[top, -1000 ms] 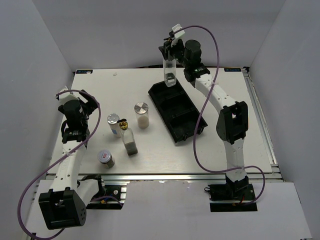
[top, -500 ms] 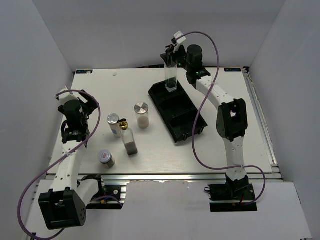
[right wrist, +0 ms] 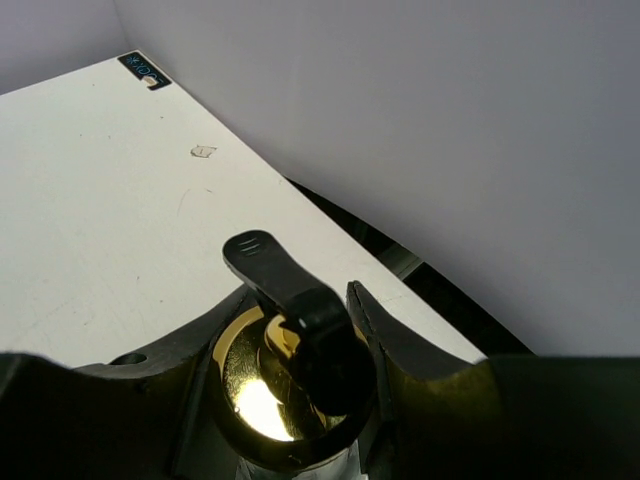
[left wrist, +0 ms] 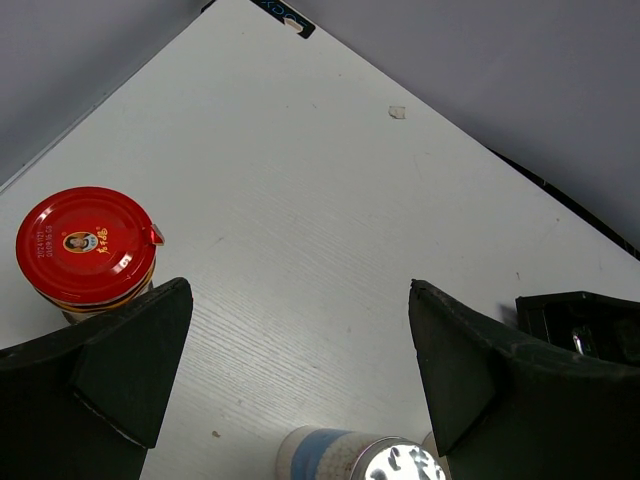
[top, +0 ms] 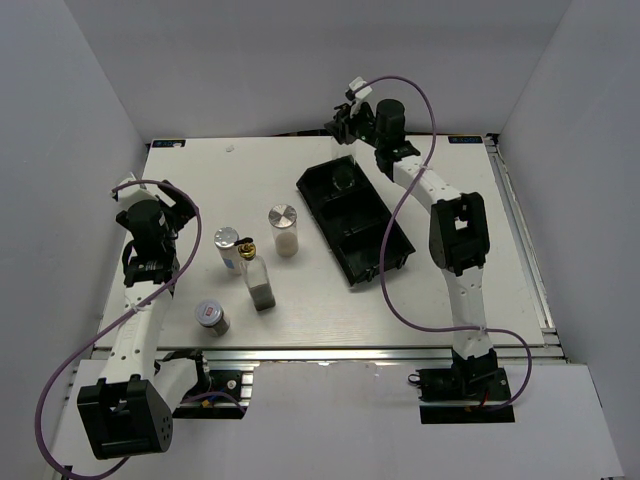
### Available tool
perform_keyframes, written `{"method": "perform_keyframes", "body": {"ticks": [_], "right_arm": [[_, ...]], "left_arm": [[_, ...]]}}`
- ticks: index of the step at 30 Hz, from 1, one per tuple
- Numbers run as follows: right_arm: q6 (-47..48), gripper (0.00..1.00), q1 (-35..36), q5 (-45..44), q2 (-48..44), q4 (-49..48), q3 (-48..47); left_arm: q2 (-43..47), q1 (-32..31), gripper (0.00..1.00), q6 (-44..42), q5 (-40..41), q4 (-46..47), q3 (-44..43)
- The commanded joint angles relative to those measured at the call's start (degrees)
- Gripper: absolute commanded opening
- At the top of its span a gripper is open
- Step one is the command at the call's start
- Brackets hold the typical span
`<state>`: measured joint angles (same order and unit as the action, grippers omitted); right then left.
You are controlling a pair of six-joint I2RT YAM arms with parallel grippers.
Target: Organize the condiment bottles
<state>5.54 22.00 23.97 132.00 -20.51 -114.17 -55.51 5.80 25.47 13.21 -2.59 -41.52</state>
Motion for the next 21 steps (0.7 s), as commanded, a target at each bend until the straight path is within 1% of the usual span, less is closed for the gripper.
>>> {"method": "perform_keyframes", "body": {"ticks": [1, 5, 6, 7, 9, 10, 11, 12, 13, 17, 21], "right_arm": [[1.7, 0.0, -0.4, 1.3, -1.6, -7.4, -3.4], [2.9, 0.01, -0.4, 0.6, -1.9, -6.6, -2.9], [3.3, 0.12, -0.3, 0.6, -2.0, -6.5, -2.2], [3.2, 0.34, -0.4, 0.6, -2.3, -6.8, -1.6], [3.2, 0.49, -0.3, 0.2, -3.6, -7.4, -0.1], [3.2, 0.58, -0.3, 0.1, -4.0, -8.0, 1.7], [3.2, 0.64, -0.3, -0.1, -5.3, -9.6, 3.0], [3.2, 0.84, -0.4, -0.5, -5.9, -10.5, 5.2], [3.3, 0.9, -0.4, -0.8, -6.5, -10.9, 6.0], [3.1, 0.89, -0.4, -2.6, -8.8, -9.4, 6.2], [3.0, 0.89, -0.4, -5.5, -10.4, -3.8, 5.2]], "left_arm": [[1.3, -0.2, 0.98, -0.6, 1.1, 0.0, -1.7], [1.0, -0.1, 0.98, -0.8, 0.5, 0.6, -1.6], [0.9, -0.2, 0.98, -0.6, 0.3, 0.7, -1.6], [0.8, -0.2, 0.98, -0.6, 0.1, 0.7, -1.7], [0.5, -0.1, 0.98, -0.6, 0.2, 0.3, -2.4], [0.1, -0.2, 0.98, -0.4, 0.4, -0.1, -2.7], [0.0, -0.2, 0.98, -0.4, 0.6, -0.2, -3.0], [0.0, -0.2, 0.98, -0.3, 1.3, 0.2, -3.3], [-0.1, -0.2, 0.98, 0.3, 1.8, 0.7, -3.3], [-1.7, -0.2, 0.98, 1.2, 1.6, 0.8, -5.8], [-2.8, -0.2, 0.98, 0.8, 1.4, -1.9, -9.9]]}}
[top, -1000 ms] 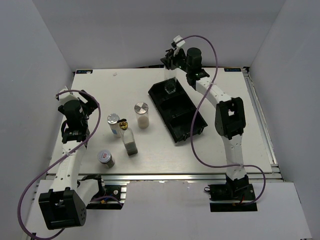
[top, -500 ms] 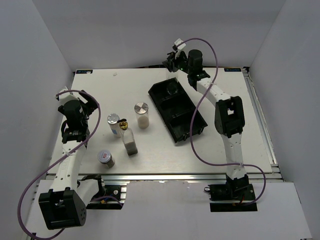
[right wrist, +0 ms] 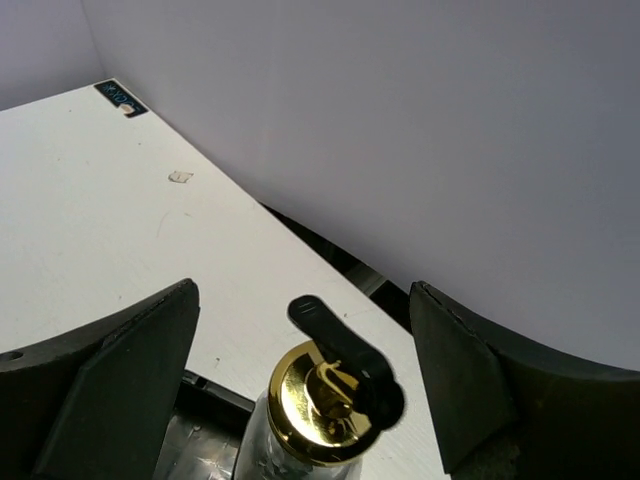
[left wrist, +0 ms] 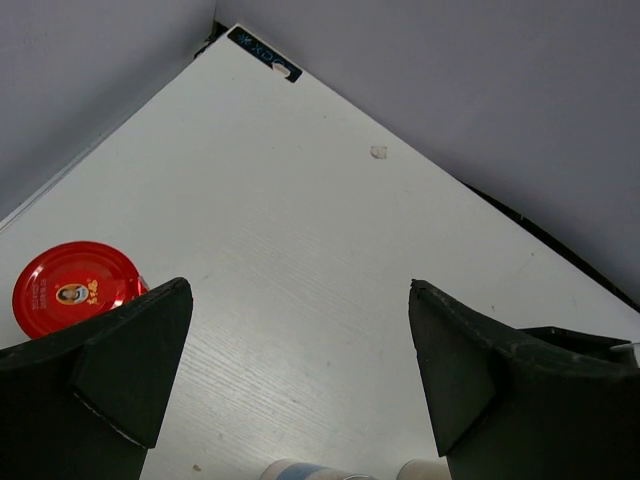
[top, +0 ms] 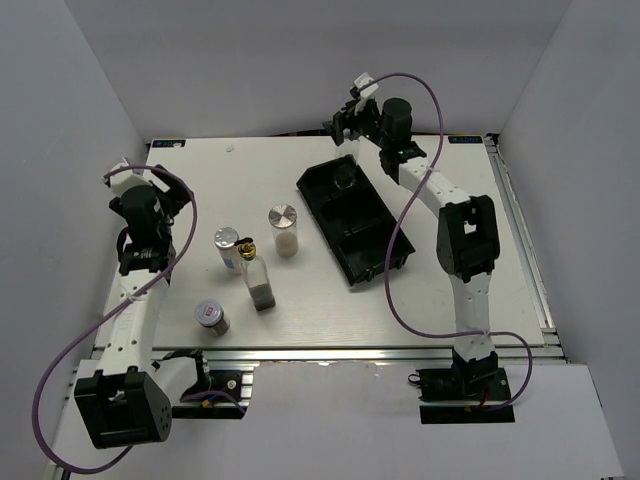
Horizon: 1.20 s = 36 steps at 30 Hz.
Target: Organize the condiment bottles
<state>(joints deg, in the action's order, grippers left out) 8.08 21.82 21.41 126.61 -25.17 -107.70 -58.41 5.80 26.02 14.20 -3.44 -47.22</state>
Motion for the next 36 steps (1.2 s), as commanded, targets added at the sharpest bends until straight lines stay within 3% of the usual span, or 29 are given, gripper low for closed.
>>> {"method": "perform_keyframes", "body": {"ticks": [1, 6, 10, 14, 17, 18, 22, 27, 32, 36], "right_arm": [[0.6, 0.89, -0.1, -3.2, -5.5, 1.6, -1.3], [0.9, 0.89, -0.2, -9.0, -7.3, 10.5, -6.6], [2.9, 0.89, -0.3, -14.3, -8.7, 15.6, -8.5], [4.9, 0.89, -0.4, -12.1, -13.4, 18.1, -5.1], [4.7, 0.89, -0.4, -8.8, -16.7, 21.5, -4.0], [4.5, 0.89, -0.3, -7.8, -17.7, 22.2, -3.5], [1.9, 0.9, -0.3, -3.7, -24.7, 25.0, 2.1], [-4.1, 0.89, -0.3, -4.8, -33.2, 24.8, 14.0], [-7.6, 0.89, -0.2, 0.0, -41.7, 18.1, 31.3], [-8.7, 0.89, -0.3, 0.7, -44.1, 18.8, 33.9]], "left_arm": [[0.1, -0.1, 0.98, 0.3, 0.6, -1.6, -4.9], [-2.0, -0.2, 0.98, 1.0, 1.1, -2.4, -10.2], [-6.7, -0.2, 0.98, 1.5, -2.9, -5.5, -17.3], [-9.1, -1.8, 0.98, 0.8, -6.5, -7.8, -23.3], [-10.1, -5.6, 0.98, -1.3, -6.5, -10.3, -27.0], [-10.2, -10.2, 0.98, -2.5, -5.1, -12.1, -28.4], [-9.3, -25.0, 0.98, -6.8, 3.2, -16.9, -29.1], [-3.8, -29.6, 0.98, -2.9, 9.7, -21.0, -23.5], [0.9, -33.2, 0.98, 0.5, 5.0, -23.9, -19.0], [2.9, -35.0, 0.98, 1.8, 6.8, -32.0, -20.0]]}}
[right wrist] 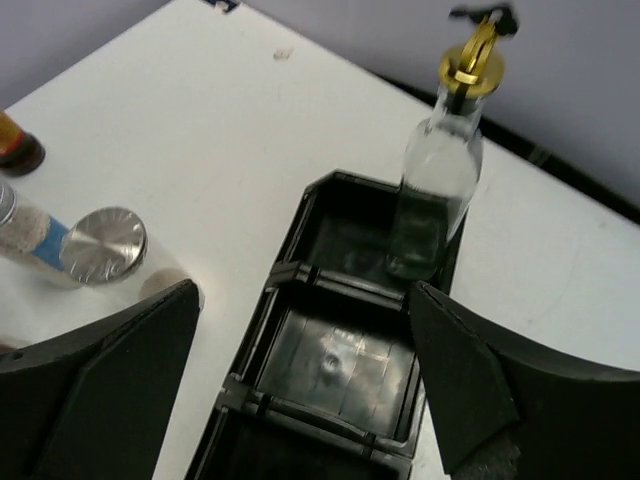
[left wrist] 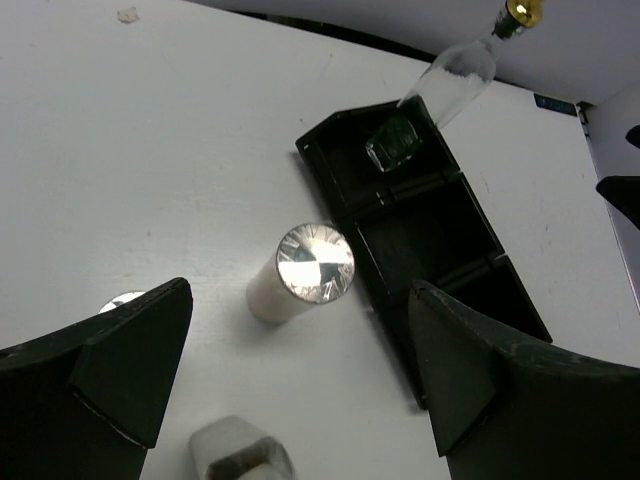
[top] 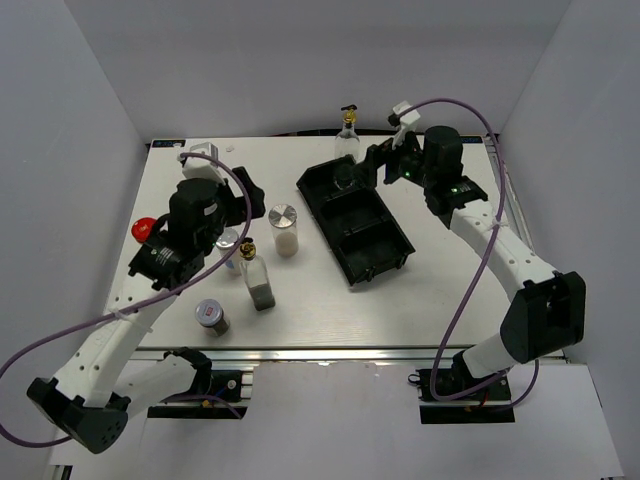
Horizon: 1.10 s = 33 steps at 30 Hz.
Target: Organize the condiment bottles
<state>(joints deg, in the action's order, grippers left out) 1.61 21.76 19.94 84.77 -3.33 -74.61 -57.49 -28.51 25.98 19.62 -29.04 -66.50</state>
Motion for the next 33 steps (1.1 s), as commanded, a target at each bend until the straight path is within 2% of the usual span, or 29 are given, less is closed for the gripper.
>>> {"method": "perform_keyframes", "body": {"ticks": [1, 5, 9, 13, 16, 20, 26, 33], "right_arm": [[-2.0, 0.89, -0.1, 2.2, -2.8, -1.7, 0.9], [-1.9, 0.89, -0.1, 2.9, -4.2, -0.4, 1.3], [-2.0, 0.89, -0.2, 2.8, -5.6, -0.4, 2.5], [0.3, 0.89, -0.2, 3.0, -6.1, 0.2, 3.6], [1.9, 0.89, -0.2, 3.8, -6.1, 0.5, 4.1], [3.4, 0.9, -0.1, 3.8, -4.6, 3.1, 2.9], [3.8, 0.9, -0.2, 1.1, -2.9, 5.6, 2.3], [3.8, 0.9, -0.2, 0.5, -4.0, 4.7, 3.5]], "left_arm": [[2.9, -0.7, 0.98, 1.9, 1.0, -7.3, -0.7], [4.5, -0.8, 0.98, 1.6, -3.9, -11.9, -0.7], [4.3, -0.8, 0.98, 0.7, -2.0, -18.3, -2.8], [5.2, -0.8, 0.98, -0.2, -7.4, -18.5, -1.3], [5.1, -0.8, 0.98, -1.3, -6.8, -20.0, -0.8], [5.8, -1.1, 0.98, -3.0, -10.2, -19.6, 0.1], [4.8, -2.8, 0.98, -3.7, -11.7, -20.1, 2.0], [5.3, -6.0, 0.96, -3.5, -8.3, -20.4, 3.3]]}}
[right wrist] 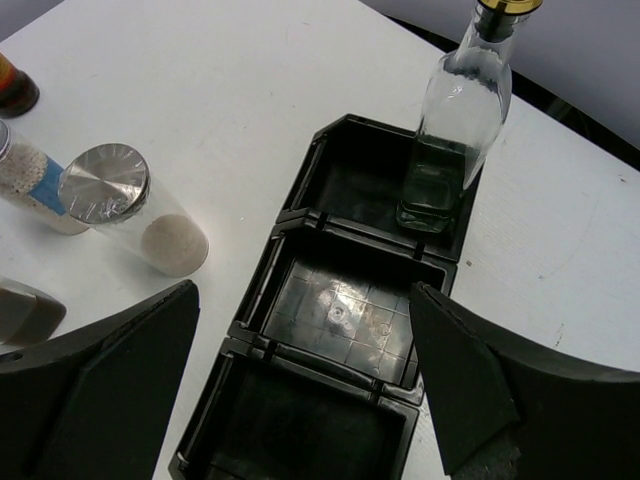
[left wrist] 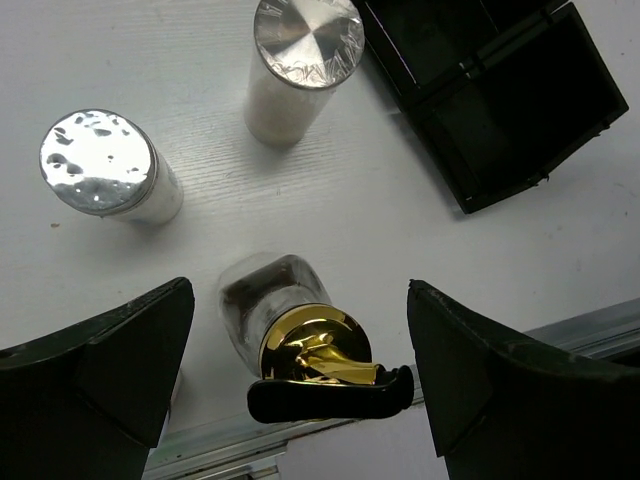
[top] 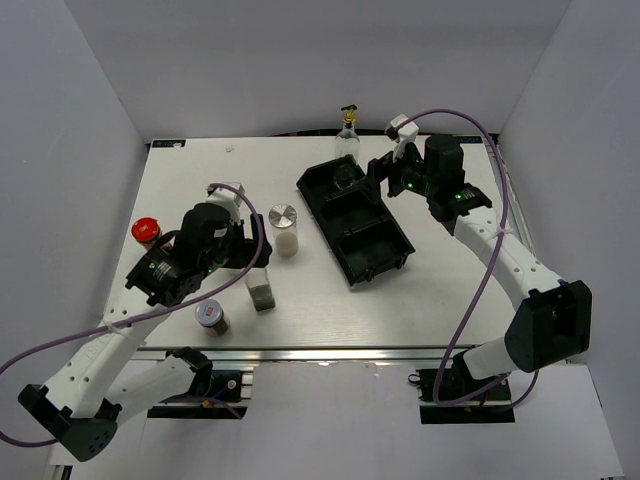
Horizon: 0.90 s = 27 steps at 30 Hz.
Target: Organize the condiment bottles
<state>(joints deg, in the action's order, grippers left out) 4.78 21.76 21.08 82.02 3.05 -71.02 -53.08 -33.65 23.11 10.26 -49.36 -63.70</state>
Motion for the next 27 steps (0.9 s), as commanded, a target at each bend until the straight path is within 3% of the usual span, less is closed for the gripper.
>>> {"method": "perform_keyframes", "body": {"ticks": [1, 21, 23, 24, 26, 27], "right_arm": [[0.6, 0.9, -0.1, -0.8, -1.4, -1.7, 0.0], [2.0, 0.89, -0.7, 0.3, -4.1, -1.7, 2.9], [2.0, 0.89, -0.7, 0.4, -4.2, -1.9, 3.1], [2.0, 0.89, -0.8, 0.4, -4.1, -1.9, 3.1], [1.9, 0.9, -0.8, 0.3, -4.2, -1.8, 3.0], [1.8, 0.89, -0.8, 0.2, -4.2, -1.8, 3.0]], "left_arm": [[0.8, -1.7, 0.96, -0.5, 0.8, 0.2, 0.9], [-5.0, -13.7, 0.63, 2.7, 15.0, 2.3, 2.8], [-5.1, -14.4, 0.55, 2.9, 16.9, 2.3, 2.3], [-5.1, -14.6, 0.44, 3.2, 17.9, 2.3, 2.2], [-5.0, -14.7, 0.3, 3.3, 19.4, 2.2, 2.2], [-4.9, -14.7, 0.15, 3.4, 19.8, 2.6, 2.4]]}}
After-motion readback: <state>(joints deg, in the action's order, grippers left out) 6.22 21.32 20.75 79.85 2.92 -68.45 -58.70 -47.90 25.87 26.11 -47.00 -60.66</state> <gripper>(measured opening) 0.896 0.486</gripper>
